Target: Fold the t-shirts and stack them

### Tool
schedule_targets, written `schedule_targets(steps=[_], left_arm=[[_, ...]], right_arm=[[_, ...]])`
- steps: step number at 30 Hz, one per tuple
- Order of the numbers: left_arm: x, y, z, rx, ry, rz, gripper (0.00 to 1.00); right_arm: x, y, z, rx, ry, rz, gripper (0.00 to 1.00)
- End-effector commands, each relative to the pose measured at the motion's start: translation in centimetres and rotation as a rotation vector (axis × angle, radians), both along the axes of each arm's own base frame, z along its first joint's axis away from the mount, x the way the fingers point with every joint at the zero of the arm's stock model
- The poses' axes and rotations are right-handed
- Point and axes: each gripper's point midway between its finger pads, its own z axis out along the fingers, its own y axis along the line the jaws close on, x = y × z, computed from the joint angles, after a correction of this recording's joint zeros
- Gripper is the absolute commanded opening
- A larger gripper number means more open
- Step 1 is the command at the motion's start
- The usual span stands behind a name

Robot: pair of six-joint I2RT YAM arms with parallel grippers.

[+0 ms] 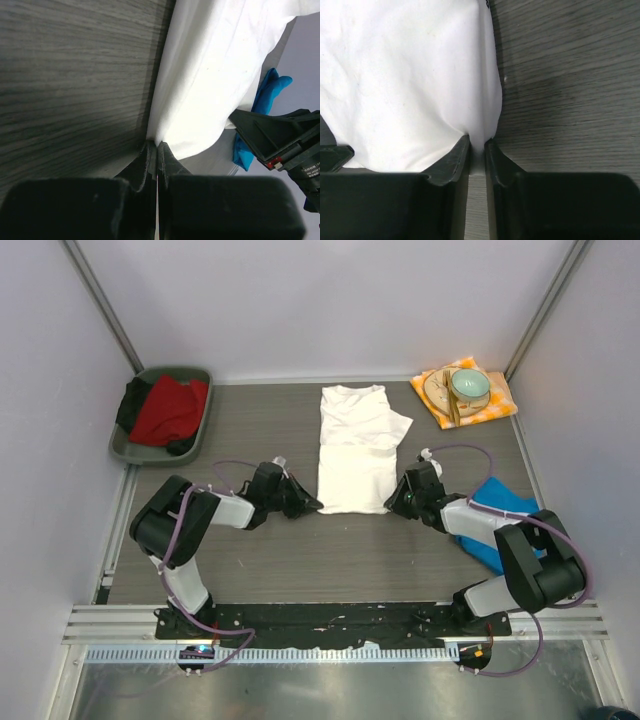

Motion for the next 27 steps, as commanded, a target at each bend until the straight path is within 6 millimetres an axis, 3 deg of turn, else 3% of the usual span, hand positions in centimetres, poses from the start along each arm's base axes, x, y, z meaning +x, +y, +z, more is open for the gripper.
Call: schedule_targets(steps=[1, 3, 8, 12, 18, 22, 27], left_arm=[[-3.0, 1.4, -2.2, 0.061, 0.071, -0.018, 0.00], [-3.7, 1.8, -2.2, 0.064, 0.069, -0.020, 0.00], [-5.4, 2.7, -2.3, 0.073, 0.075, -0.014, 0.00], [-6.9, 2.7, -1.8, 0.078, 0.070, -0.023, 0.00], [-9.6, 2.4, -0.3, 0.072, 0.039, -0.025, 0.00], [-11.6, 2.9, 0.7, 0.104, 0.023, -0.024, 0.00], [-12.3, 3.0, 5.0, 0.074, -0.073, -0.013, 0.00]], right_arm=[[-0.9, -0.6, -1.6, -0.036, 0.040, -0.001, 0.16], [-1.0, -0.6, -1.6, -0.039, 0.044, 0.000, 0.01], [-2.6, -0.3, -1.4, -0.043, 0.060, 0.029, 0.01], [-4.0, 0.5, 0.3, -0.058, 0.026, 0.064, 0.01], [-7.4, 1.9, 1.1, -0.058, 0.030, 0.108, 0.01], [-9.2, 2.6, 2.9, -0.026, -0.006, 0.127, 0.01], [-10.4, 3.3, 5.4, -0.004, -0.072, 0.141, 0.01]])
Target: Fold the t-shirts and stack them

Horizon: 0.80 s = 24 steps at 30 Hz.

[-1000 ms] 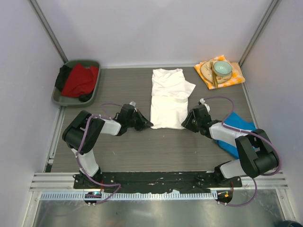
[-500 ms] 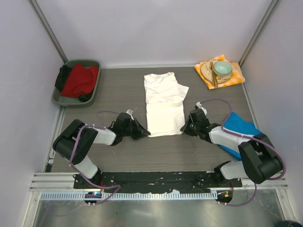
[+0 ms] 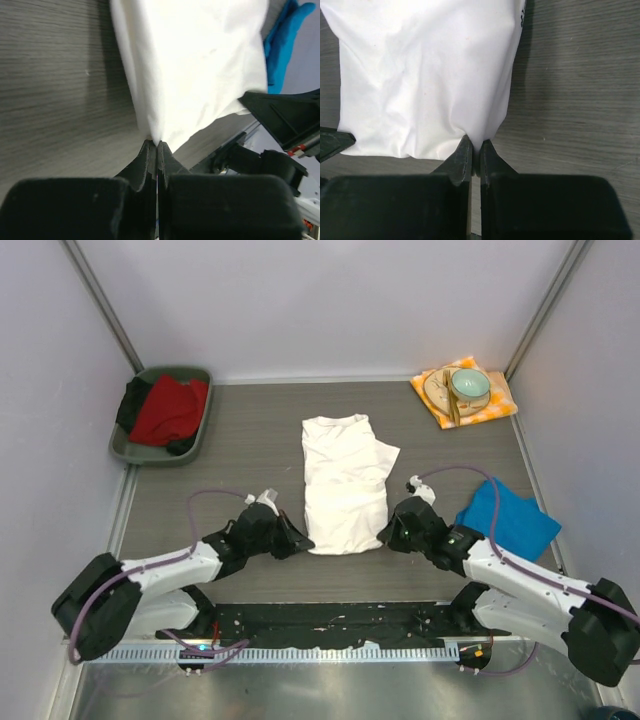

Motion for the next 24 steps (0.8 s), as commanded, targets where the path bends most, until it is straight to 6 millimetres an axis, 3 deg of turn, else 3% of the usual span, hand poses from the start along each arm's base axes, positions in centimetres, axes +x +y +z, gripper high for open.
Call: schedule_targets(steps=[1, 6, 11, 21, 24], left_arm=[[0.3, 1.2, 2.9, 0.033, -0.067, 0.058, 0.00], [1.7, 1.0, 7.5, 0.052, -0.158, 0.055, 0.00], [3.9, 0.2, 9.6, 0.092, -0.234, 0.055, 0.00], [10.0, -1.0, 15.9, 0.061, -0.333, 0.070, 0.00], [12.3, -0.2, 17.3, 0.044, -0.348, 0.108, 0.00]], right_arm=[[0.2, -0.2, 3.0, 0.021, -0.069, -0.055, 0.01], [1.8, 0.6, 6.5, 0.014, -0.139, -0.044, 0.01], [4.2, 1.4, 9.7, -0.003, -0.238, -0.046, 0.01], [10.3, 2.8, 16.5, -0.066, -0.396, -0.081, 0.01], [12.4, 2.5, 17.3, -0.063, -0.397, -0.094, 0.01]])
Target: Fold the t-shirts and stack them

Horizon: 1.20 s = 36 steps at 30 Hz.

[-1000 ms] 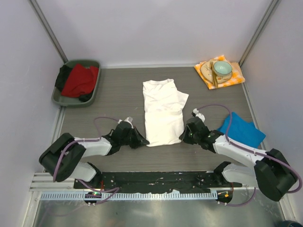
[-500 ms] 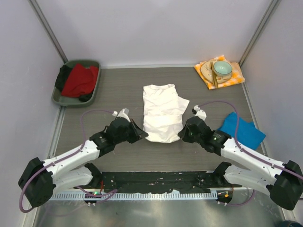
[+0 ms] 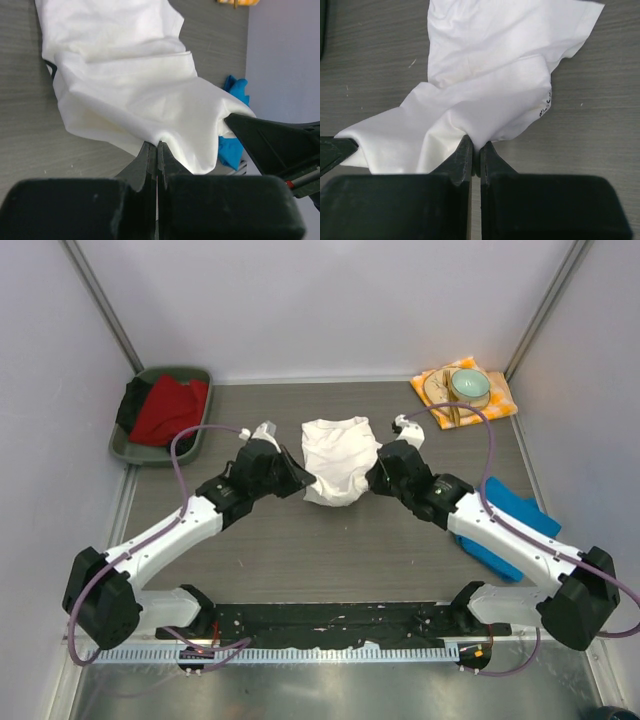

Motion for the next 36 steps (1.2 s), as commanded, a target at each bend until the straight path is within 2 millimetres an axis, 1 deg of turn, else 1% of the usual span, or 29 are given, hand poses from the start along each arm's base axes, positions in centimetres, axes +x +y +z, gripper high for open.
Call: schedule_targets(steps=[1, 2, 3, 5, 7, 8, 9, 10, 11, 12, 13, 14, 15, 16, 17, 18, 19, 20, 21, 22, 24, 25, 26, 28, 29, 31, 32, 34, 36], left_arm=[[3.1, 0.3, 3.3, -0.035, -0.070, 0.007, 0.00], [3.7, 0.3, 4.1, -0.042, -0.081, 0.017, 0.00], [4.5, 0.7, 4.1, -0.044, -0.081, 0.029, 0.00], [5.7, 0.7, 4.0, -0.040, -0.074, 0.037, 0.00], [6.8, 1.0, 4.1, -0.046, -0.076, 0.046, 0.00], [7.6, 0.7, 3.6, -0.046, -0.062, 0.046, 0.00], [8.2, 0.8, 3.7, -0.052, -0.063, 0.050, 0.00], [8.7, 0.6, 3.5, -0.054, -0.059, 0.044, 0.00], [9.4, 0.4, 4.0, -0.064, -0.063, 0.044, 0.00], [10.2, 0.3, 3.1, -0.056, -0.045, 0.049, 0.00], [10.7, 0.2, 3.0, -0.056, -0.044, 0.050, 0.00], [11.4, -0.1, 3.6, -0.068, -0.054, 0.049, 0.00], [12.2, -0.2, 2.7, -0.064, -0.037, 0.051, 0.00], [12.5, -0.3, 2.6, -0.065, -0.033, 0.052, 0.00], [13.2, -0.5, 3.1, -0.076, -0.042, 0.049, 0.00], [13.7, -0.5, 3.2, -0.085, -0.042, 0.054, 0.00], [14.2, -0.5, 2.5, -0.082, -0.027, 0.058, 0.00], [14.7, -0.7, 3.2, -0.093, -0.042, 0.057, 0.00], [15.2, -0.6, 3.4, -0.098, -0.042, 0.060, 0.00], [15.6, -0.6, 2.9, -0.096, -0.031, 0.062, 0.00], [16.7, -0.3, 3.5, -0.106, -0.044, 0.070, 0.00], [17.1, -0.3, 3.1, -0.103, -0.035, 0.072, 0.00], [17.7, -0.3, 3.5, -0.108, -0.041, 0.075, 0.00], [18.7, 0.1, 4.0, -0.117, -0.048, 0.081, 0.00], [19.2, 0.2, 3.2, -0.113, -0.031, 0.081, 0.00], [20.3, 0.6, 3.3, -0.116, -0.037, 0.095, 0.00], [20.8, 0.9, 2.5, -0.112, -0.020, 0.102, 0.00], [21.5, 1.0, 2.0, -0.113, -0.013, 0.105, 0.00], [22.1, 1.1, 0.8, -0.114, 0.007, 0.111, 0.00]], right_arm=[[4.5, -0.4, 4.4, 0.030, -0.119, -0.051, 0.01], [5.4, -0.8, 4.9, 0.042, -0.125, -0.063, 0.01], [5.9, -1.0, 4.9, 0.041, -0.122, -0.069, 0.01], [7.6, -1.9, 4.7, 0.051, -0.116, -0.099, 0.01], [8.5, -2.1, 4.4, 0.066, -0.101, -0.098, 0.01], [9.3, -1.9, 4.2, 0.070, -0.094, -0.096, 0.01], [10.0, -2.4, 4.0, 0.079, -0.084, -0.104, 0.01], [10.4, -2.4, 3.9, 0.083, -0.080, -0.104, 0.01], [11.2, -2.2, 3.5, 0.081, -0.074, -0.109, 0.01], [11.7, -2.6, 3.4, 0.082, -0.070, -0.118, 0.01], [12.1, -2.4, 3.4, 0.090, -0.065, -0.111, 0.01], [12.8, -2.3, 3.7, 0.101, -0.073, -0.112, 0.01], [13.3, -2.2, 3.0, 0.100, -0.057, -0.114, 0.01], [14.0, -2.4, 2.9, 0.109, -0.053, -0.116, 0.01], [14.7, -2.4, 3.4, 0.117, -0.064, -0.117, 0.01], [15.3, -2.3, 2.6, 0.112, -0.046, -0.118, 0.01], [15.9, -2.6, 2.7, 0.119, -0.045, -0.125, 0.01], [16.5, -2.5, 3.4, 0.134, -0.057, -0.123, 0.01], [16.9, -2.5, 3.1, 0.137, -0.051, -0.124, 0.01], [17.4, -2.5, 2.6, 0.141, -0.037, -0.123, 0.01], [18.5, -2.5, 3.1, 0.161, -0.042, -0.123, 0.01], [19.0, -2.3, 2.3, 0.159, -0.027, -0.125, 0.01], [19.6, -2.3, 2.9, 0.168, -0.039, -0.125, 0.01], [20.4, -2.2, 2.7, 0.169, -0.036, -0.126, 0.01], [21.2, -2.0, 2.6, 0.173, -0.034, -0.123, 0.01], [22.2, -1.9, 2.1, 0.184, -0.023, -0.125, 0.01], [23.2, -1.7, 1.6, 0.188, -0.019, -0.126, 0.01], [24.1, -1.5, 1.2, 0.196, -0.009, -0.122, 0.01], [25.3, -1.1, 0.0, 0.189, 0.006, -0.119, 0.01]])
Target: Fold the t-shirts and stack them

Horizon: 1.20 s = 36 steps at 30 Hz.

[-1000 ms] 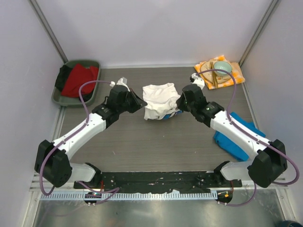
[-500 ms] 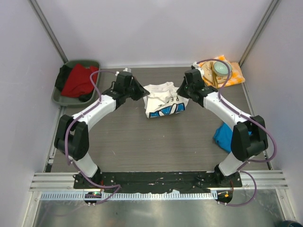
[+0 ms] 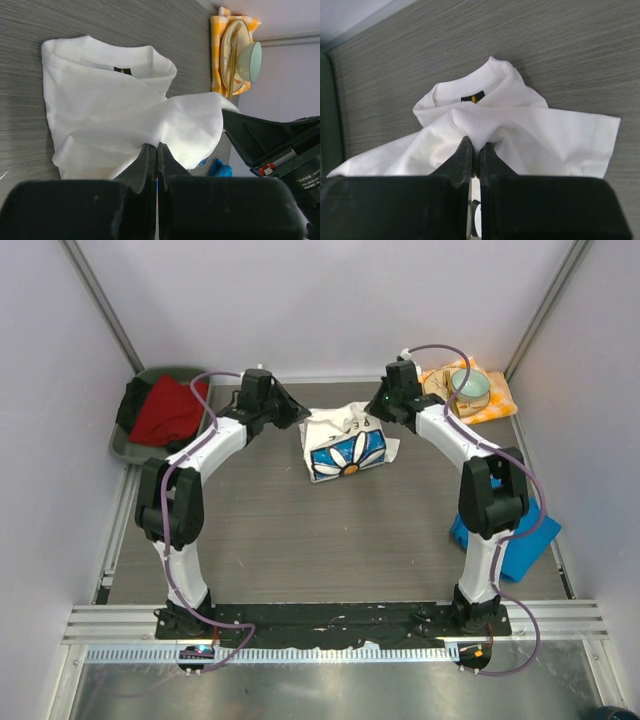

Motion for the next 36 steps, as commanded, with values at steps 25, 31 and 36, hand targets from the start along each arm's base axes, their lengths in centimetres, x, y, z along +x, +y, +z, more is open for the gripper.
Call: schedule_targets(steps=[25, 31, 36], left_arm=[[3.7, 2.8, 7.5, -0.074, -0.203, 0.054, 1.00], [1.2, -1.0, 8.5, -0.130, -0.215, -0.055, 1.00], [2.5, -3.4, 7.9, -0.233, -0.223, -0.129, 1.00]], right_arm=[[5.3, -1.0, 8.3, -0.033, -0.271, -0.037, 0.99], [0.5, 1.1, 10.1, 0.151, -0.259, 0.051, 1.00], [-0.6, 3.8, 8.9, 0.304, -0.211, 0.146, 1.00]])
